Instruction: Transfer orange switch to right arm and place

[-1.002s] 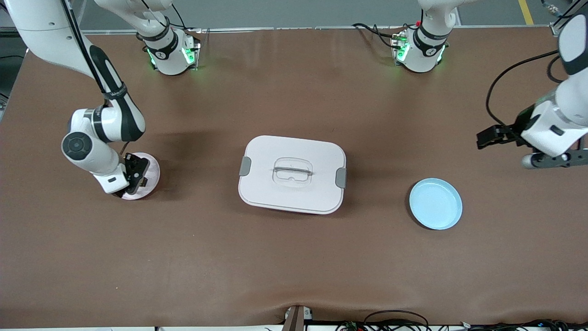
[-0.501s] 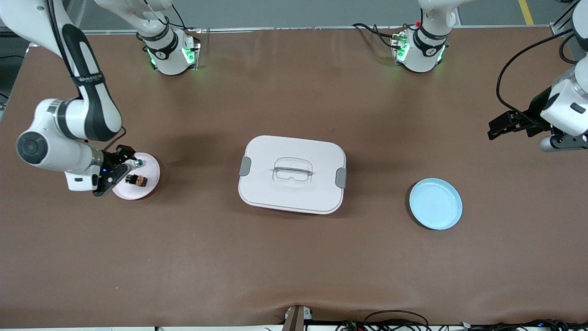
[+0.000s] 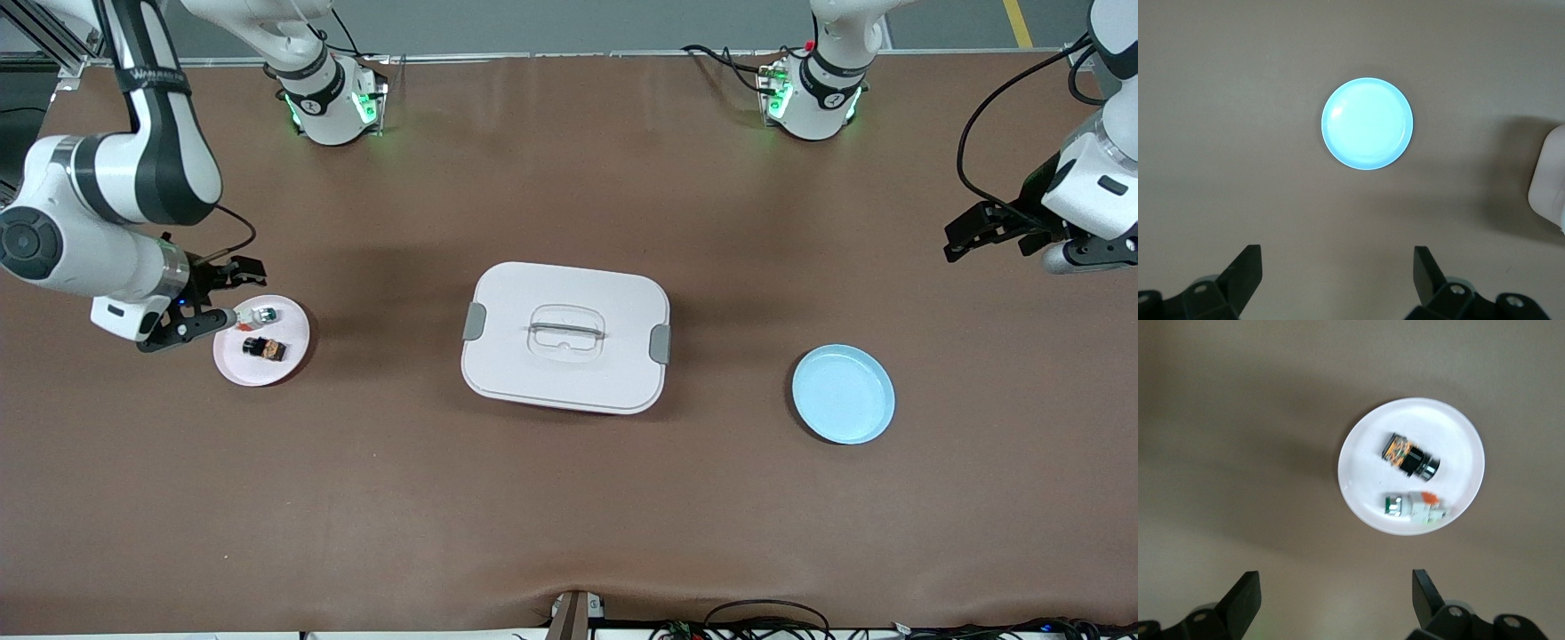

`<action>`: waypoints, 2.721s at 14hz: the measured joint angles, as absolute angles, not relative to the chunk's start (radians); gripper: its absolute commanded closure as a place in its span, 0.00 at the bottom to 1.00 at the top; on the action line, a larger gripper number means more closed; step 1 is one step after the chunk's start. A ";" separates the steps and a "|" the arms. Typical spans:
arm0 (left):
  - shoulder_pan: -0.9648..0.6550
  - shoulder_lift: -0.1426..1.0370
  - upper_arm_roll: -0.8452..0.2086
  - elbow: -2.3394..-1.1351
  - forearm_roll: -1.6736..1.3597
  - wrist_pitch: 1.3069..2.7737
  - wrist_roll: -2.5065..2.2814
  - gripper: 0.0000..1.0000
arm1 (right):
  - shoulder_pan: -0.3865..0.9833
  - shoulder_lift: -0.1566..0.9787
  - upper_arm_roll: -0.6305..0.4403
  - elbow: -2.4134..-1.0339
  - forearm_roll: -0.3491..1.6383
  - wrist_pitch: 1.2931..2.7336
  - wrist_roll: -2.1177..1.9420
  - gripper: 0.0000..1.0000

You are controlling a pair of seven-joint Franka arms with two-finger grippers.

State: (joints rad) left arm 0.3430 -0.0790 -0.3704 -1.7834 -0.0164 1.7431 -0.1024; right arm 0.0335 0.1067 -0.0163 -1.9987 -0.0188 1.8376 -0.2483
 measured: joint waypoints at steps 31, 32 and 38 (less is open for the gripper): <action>0.002 -0.072 -0.034 -1.741 -0.016 1.750 -0.099 0.00 | 0.095 0.126 -0.022 -1.481 -0.080 1.320 0.122 0.00; 0.002 -0.067 -0.034 -1.730 -0.016 1.750 -0.099 0.00 | 0.095 0.126 -0.024 -1.473 -0.080 1.310 0.122 0.00; -0.004 -0.056 -0.037 -1.675 -0.016 1.748 -0.099 0.00 | 0.015 0.127 -0.031 -1.468 0.035 1.290 0.123 0.00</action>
